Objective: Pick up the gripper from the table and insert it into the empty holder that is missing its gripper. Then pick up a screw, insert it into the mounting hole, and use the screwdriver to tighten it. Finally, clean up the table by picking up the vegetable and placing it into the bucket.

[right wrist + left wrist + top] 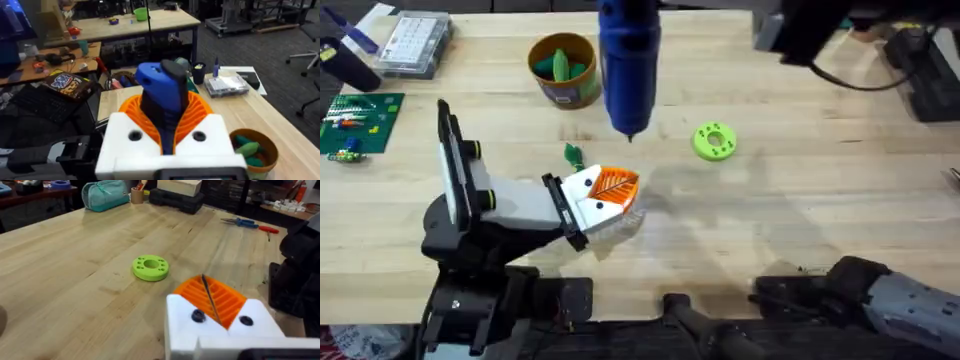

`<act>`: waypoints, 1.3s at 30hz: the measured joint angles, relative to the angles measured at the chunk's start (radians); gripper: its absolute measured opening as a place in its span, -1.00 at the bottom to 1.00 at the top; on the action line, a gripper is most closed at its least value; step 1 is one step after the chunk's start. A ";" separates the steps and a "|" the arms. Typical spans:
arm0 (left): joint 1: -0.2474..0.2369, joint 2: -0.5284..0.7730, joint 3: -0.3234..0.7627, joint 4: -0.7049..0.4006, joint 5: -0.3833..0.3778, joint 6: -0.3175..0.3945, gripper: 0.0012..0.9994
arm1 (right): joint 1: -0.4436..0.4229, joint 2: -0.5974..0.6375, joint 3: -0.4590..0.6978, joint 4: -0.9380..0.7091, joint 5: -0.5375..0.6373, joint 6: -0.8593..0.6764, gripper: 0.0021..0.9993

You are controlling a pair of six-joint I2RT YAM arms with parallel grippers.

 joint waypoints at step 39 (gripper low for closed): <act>0.000 0.000 0.000 0.000 0.000 0.000 -0.99 | 0.128 0.169 -0.002 0.162 -0.125 -0.069 -0.85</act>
